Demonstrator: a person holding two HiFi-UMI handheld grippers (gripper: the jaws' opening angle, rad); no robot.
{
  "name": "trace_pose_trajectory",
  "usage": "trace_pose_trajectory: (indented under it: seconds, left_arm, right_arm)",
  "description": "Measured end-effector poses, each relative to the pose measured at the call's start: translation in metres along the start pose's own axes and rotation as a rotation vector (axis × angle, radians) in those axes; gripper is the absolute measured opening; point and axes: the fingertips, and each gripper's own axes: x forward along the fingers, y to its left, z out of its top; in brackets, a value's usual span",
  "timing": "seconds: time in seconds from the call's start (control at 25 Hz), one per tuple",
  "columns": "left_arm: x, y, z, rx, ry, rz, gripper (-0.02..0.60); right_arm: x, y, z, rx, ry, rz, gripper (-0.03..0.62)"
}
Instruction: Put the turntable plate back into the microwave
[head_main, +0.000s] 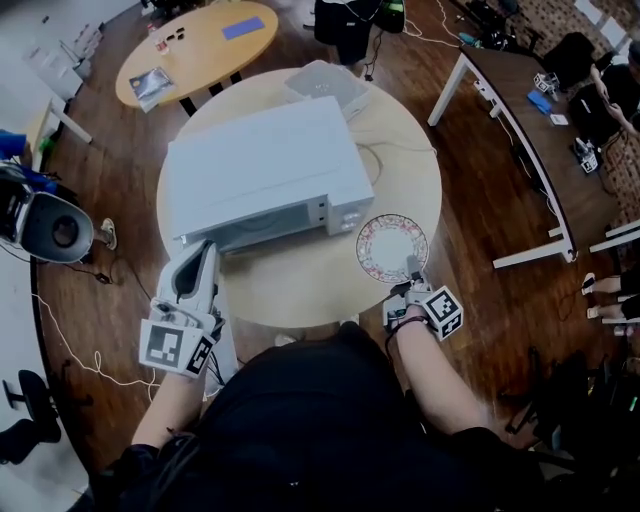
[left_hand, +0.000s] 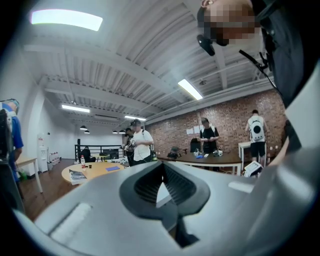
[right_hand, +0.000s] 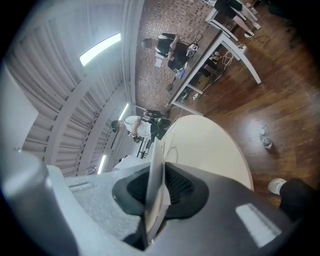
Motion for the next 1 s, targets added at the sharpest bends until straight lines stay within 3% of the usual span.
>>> trace_pose_trajectory:
  seconds: [1.0]
  left_arm:
    - [-0.042,0.019,-0.003,-0.047,-0.016,0.041,0.005]
  right_arm:
    - [-0.009,0.017,-0.037,-0.007,0.053,0.002,0.034]
